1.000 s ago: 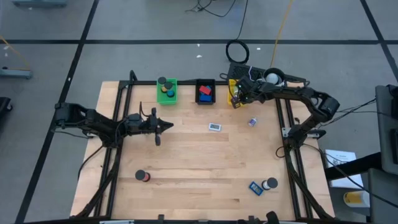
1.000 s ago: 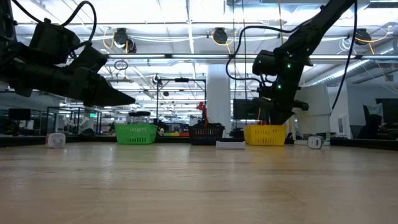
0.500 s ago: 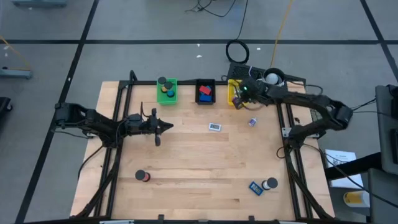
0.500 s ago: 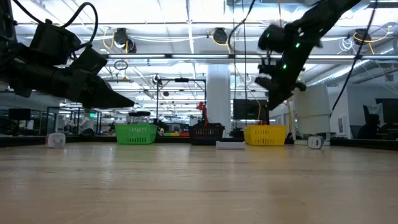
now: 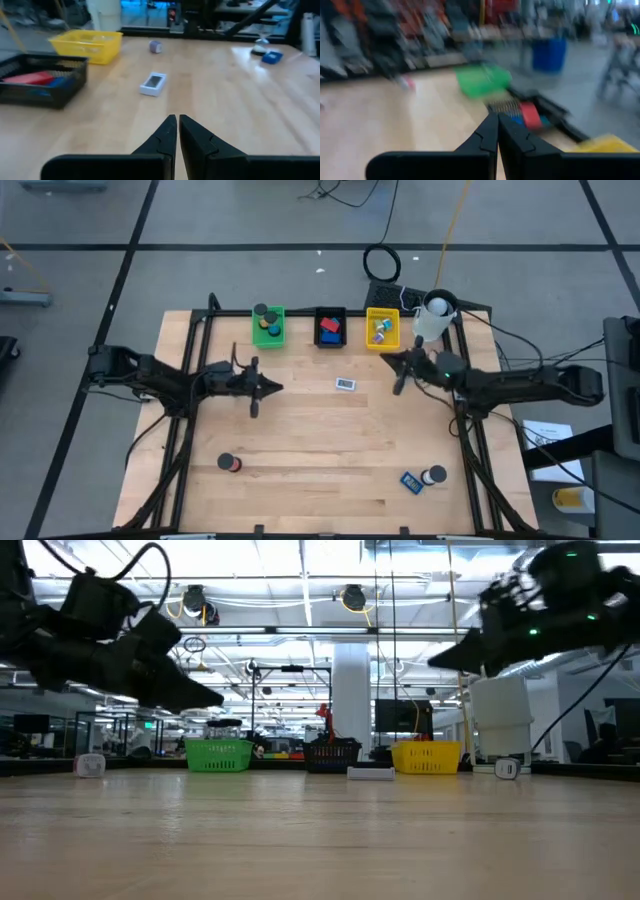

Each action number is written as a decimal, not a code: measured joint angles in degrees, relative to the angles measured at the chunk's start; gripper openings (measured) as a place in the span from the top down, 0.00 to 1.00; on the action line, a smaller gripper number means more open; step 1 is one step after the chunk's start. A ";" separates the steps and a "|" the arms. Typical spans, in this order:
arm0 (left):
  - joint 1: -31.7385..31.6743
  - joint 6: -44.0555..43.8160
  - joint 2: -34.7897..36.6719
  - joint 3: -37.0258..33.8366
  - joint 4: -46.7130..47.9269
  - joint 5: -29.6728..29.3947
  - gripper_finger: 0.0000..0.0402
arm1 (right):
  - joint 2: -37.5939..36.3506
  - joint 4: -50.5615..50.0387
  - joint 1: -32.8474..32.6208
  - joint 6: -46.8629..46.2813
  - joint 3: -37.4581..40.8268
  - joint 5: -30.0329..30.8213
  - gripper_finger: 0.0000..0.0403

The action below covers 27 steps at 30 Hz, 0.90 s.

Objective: Pick & Place Office items
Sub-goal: Put the red hourglass into the green bin

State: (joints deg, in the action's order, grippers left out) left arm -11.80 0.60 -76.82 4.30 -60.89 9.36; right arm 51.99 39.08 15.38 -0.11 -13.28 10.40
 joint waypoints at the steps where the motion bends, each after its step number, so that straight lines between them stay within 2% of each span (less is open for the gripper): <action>1: 0.20 -0.83 0.00 1.20 2.20 0.93 0.93 | -0.23 5.04 -0.64 0.26 1.99 -0.62 1.00; 4: 2.09 -1.66 -0.02 5.64 10.34 1.50 0.93 | -0.40 15.34 -2.36 1.51 6.22 -1.81 1.00; 6: 4.10 1.34 -0.02 8.97 16.69 0.24 0.93 | -0.38 17.56 -3.49 2.39 7.44 -1.86 1.00; 11: 11.24 9.64 -0.04 15.28 26.13 -8.74 0.98 | -0.38 18.11 -5.28 3.40 7.74 -1.49 1.00; 15: 15.79 10.85 -0.02 19.41 32.31 -15.29 0.98 | -0.38 18.11 -6.74 3.40 7.74 -1.50 1.00; 17: 16.88 9.08 -0.02 21.09 35.23 -15.18 0.96 | -0.38 18.11 -7.53 3.42 7.74 -1.47 1.00; 22: 17.98 0.61 -0.02 24.90 42.25 -9.63 0.94 | -0.35 18.46 -9.12 4.49 7.74 -1.36 1.00; 27: 20.51 1.35 -0.02 27.33 47.86 -14.32 0.92 | -0.35 18.57 -9.95 4.51 7.74 -1.28 1.00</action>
State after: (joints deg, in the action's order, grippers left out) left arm 8.71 1.95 -76.84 31.63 -13.03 -4.96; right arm 51.64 57.65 5.43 4.41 -5.54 9.13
